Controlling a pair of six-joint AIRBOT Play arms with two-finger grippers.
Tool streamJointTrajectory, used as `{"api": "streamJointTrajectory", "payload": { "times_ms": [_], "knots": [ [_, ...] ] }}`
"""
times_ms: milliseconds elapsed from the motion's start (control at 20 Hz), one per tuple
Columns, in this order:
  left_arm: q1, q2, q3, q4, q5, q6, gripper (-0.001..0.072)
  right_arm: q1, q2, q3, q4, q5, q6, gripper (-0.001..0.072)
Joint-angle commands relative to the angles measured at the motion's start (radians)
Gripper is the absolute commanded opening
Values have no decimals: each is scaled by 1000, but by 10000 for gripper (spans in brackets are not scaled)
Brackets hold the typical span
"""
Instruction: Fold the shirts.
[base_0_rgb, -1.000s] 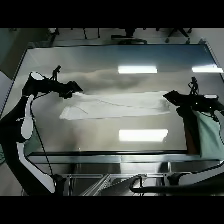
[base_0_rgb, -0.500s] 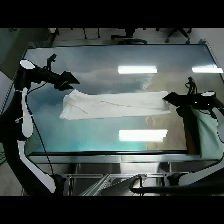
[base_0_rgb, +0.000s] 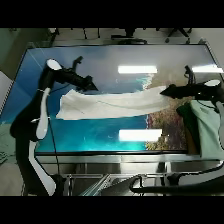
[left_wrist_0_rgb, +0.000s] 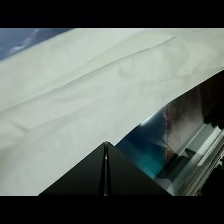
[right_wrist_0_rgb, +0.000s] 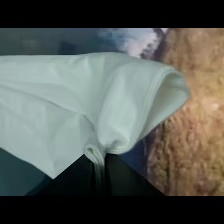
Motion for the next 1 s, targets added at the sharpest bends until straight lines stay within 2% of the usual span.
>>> {"api": "streamJointTrajectory", "payload": {
  "times_ms": [0, 100, 200, 400, 650, 850, 950],
  "knots": [
    [-207, -78, 0, -2, 171, 0, 14, 3, 142, 93, 21, 142, 125, 15],
    [-319, -127, 0, -2, 298, -1, 15, 3, 210, 147, 21, 182, 198, 14],
    [-409, -171, 0, -1, 390, -3, 14, 3, 255, 192, 20, 201, 225, 15],
    [-502, -209, 1, -3, 471, -39, 14, 3, 286, 227, 19, 212, 250, 15],
    [-444, -132, 97, -4, 309, -38, 14, 5, 286, 227, 20, 215, 263, 14],
    [-245, 110, 97, -13, 89, -37, 14, 50, 264, 226, 48, 209, 279, 14],
    [-125, 235, 97, -85, 32, -35, 14, 145, 238, 220, 105, 141, 278, 15]
  ]
}}
